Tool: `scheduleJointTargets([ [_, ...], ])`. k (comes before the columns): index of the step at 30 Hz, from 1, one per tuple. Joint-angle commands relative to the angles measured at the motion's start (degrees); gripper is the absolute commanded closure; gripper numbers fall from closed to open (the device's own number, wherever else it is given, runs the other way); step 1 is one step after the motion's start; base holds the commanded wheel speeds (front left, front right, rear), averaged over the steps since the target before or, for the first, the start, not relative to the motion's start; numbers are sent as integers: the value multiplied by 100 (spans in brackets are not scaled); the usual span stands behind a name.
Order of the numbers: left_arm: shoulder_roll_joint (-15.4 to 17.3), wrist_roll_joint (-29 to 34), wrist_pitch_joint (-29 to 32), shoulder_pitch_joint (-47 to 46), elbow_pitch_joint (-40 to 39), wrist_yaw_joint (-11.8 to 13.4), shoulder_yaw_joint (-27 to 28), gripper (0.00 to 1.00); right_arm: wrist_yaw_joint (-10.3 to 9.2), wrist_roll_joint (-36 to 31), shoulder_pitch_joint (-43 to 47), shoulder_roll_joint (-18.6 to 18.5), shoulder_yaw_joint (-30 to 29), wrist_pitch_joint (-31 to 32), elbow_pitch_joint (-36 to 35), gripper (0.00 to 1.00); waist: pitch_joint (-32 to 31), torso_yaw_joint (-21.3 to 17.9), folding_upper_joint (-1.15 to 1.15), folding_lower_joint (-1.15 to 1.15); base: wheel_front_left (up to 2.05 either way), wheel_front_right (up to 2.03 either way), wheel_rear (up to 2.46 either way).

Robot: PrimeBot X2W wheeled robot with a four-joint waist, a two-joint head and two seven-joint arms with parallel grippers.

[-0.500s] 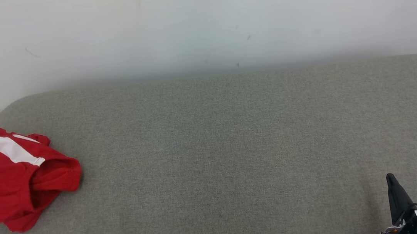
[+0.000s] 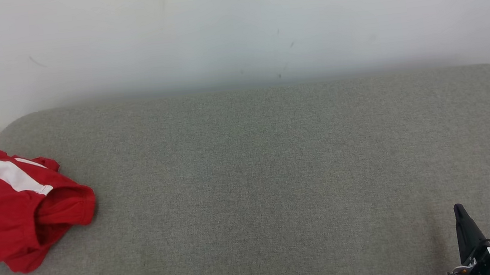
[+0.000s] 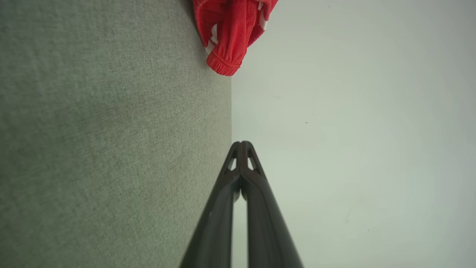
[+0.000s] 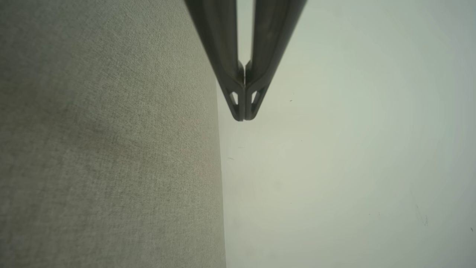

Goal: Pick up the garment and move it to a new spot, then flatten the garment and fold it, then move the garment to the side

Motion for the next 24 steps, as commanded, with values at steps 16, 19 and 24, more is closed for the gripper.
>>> scheduleJointTargets([
  [16, -9, 2, -3, 46, 66, 2, -12, 0, 0, -3, 15, 5, 3, 0, 79, 0, 1, 0, 0, 0, 0, 0, 0],
  [19, -21, 35, -51, 74, 105, 3, -45, 0, 0, -40, 29, 7, 35, -27, 112, 0, 3, 0, 0, 0, 0, 0, 0],
  [24, 21, 218, -209, 32, 69, 3, -170, 0, 0, -208, 2, -49, 166, -189, 43, 0, 8, -1, 0, 0, 0, 0, 0],
])
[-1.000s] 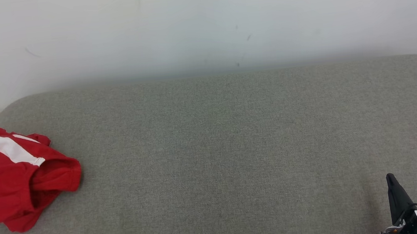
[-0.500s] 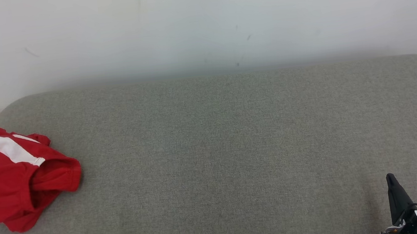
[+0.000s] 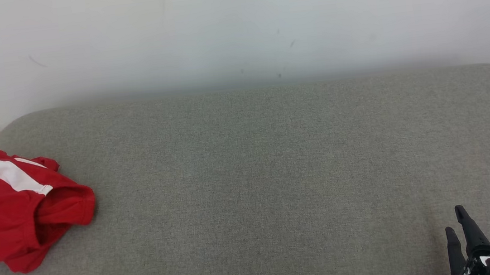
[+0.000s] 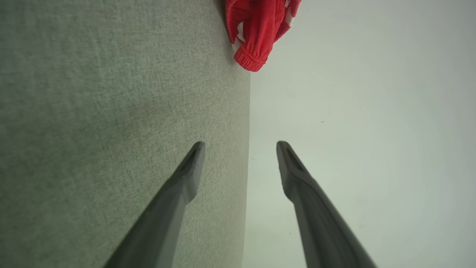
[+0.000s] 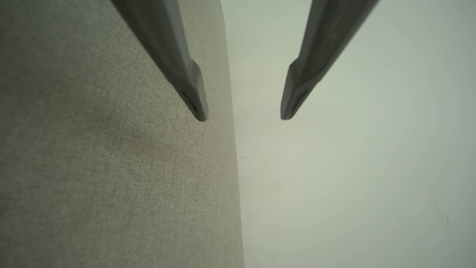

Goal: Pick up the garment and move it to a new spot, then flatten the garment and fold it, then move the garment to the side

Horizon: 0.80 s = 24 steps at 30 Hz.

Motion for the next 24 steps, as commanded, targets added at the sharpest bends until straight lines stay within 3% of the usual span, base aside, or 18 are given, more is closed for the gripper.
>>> scheduleJointTargets([
  [1, 71, 169, -88, -126, -113, -5, -57, 0, 1, -144, -119, -81, 79, -88, -126, 0, 1, -1, 0, 0, 0, 0, 0],
  [11, 84, 1034, -334, -198, -153, -6, -101, 0, 2, -765, -185, -134, 192, -337, -156, 0, 8, -6, 0, 0, 0, 0, 0],
  [24, 62, 2678, -649, -263, -177, -7, -100, 0, 2, -2188, -246, -203, 413, -644, -167, 0, 12, -19, 0, 0, 0, 0, 0],
])
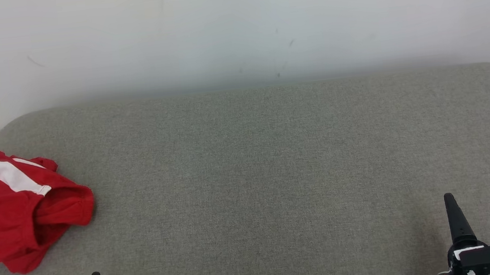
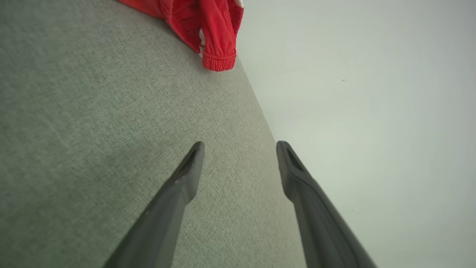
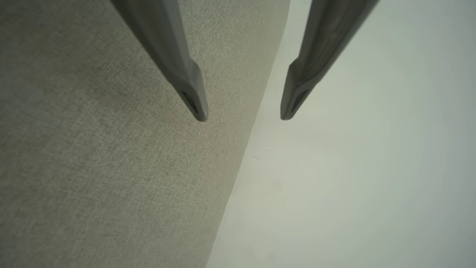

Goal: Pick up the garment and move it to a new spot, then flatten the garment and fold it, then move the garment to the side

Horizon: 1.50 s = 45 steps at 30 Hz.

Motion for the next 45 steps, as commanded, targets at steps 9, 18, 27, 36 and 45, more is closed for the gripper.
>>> scheduleJointTargets([
  [9, 16, 1299, -242, -190, -159, -7, -16, 0, 2, -1055, -157, -101, 207, -224, -78, 0, 7, -7, 0, 0, 0, 0, 0],
  [18, 12, 2179, -421, -199, -179, 41, -57, 0, 2, -1806, -188, -143, 381, -396, -22, 0, 23, -18, 0, 0, 0, 0, 0],
  [27, 21, 2872, -566, -231, -227, 116, -72, 0, 2, -2356, -208, -219, 557, -535, 5, 0, 38, -32, 0, 0, 0, 0, 0],
  [36, 93, 3573, -712, -233, -284, 252, -146, 0, 3, -2988, -253, -332, 759, -681, -6, 0, 48, -33, 0, 0, 0, 0, 0],
  [45, 178, 4165, -870, -235, -283, 358, -245, 0, 3, -3517, -255, -346, 828, -830, -92, 0, 58, -43, 0, 0, 0, 0, 0],
])
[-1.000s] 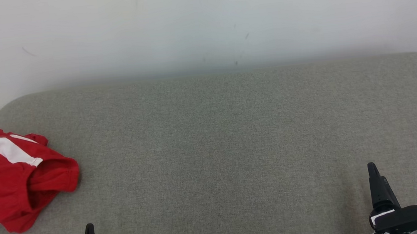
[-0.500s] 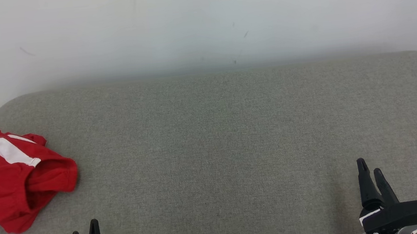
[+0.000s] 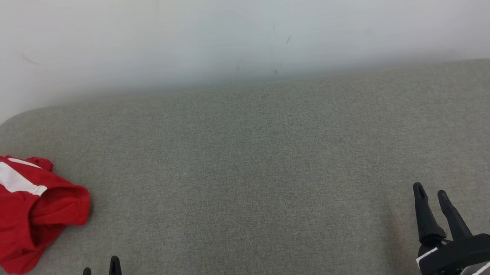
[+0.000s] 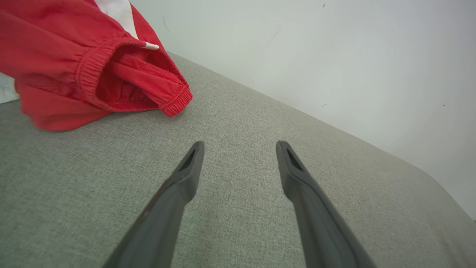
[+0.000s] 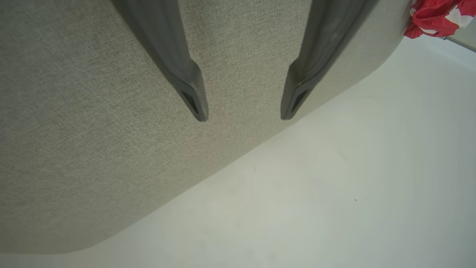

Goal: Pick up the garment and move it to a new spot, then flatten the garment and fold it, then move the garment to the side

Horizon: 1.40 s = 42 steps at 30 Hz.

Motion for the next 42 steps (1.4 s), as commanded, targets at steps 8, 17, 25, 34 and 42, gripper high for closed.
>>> scheduleJointTargets([
  [8, 25, 504, -171, -107, 50, 94, 3, 0, 3, -511, -134, -44, 118, -150, -50, 0, 13, -8, 0, 0, 0, 0, 0],
  [17, 158, 1271, -308, -113, -42, 379, -148, 0, 3, -1057, -150, -114, 334, -278, 10, 0, 11, -19, 0, 0, 0, 0, 0],
  [25, 251, 1581, -386, -141, -1, 549, -244, 0, 4, -1399, -132, -148, 463, -363, 55, 0, -13, -46, 0, 0, 0, 0, 0],
  [34, 294, 1897, -494, -202, 117, 684, -237, 0, 4, -1839, -72, -164, 530, -467, 50, 0, -48, -99, 0, 0, 0, 0, 0],
  [42, 294, 2211, -571, -201, 209, 759, -244, 0, 4, -2296, -27, -105, 432, -543, 36, 0, -69, -132, 0, 0, 0, 0, 0],
])
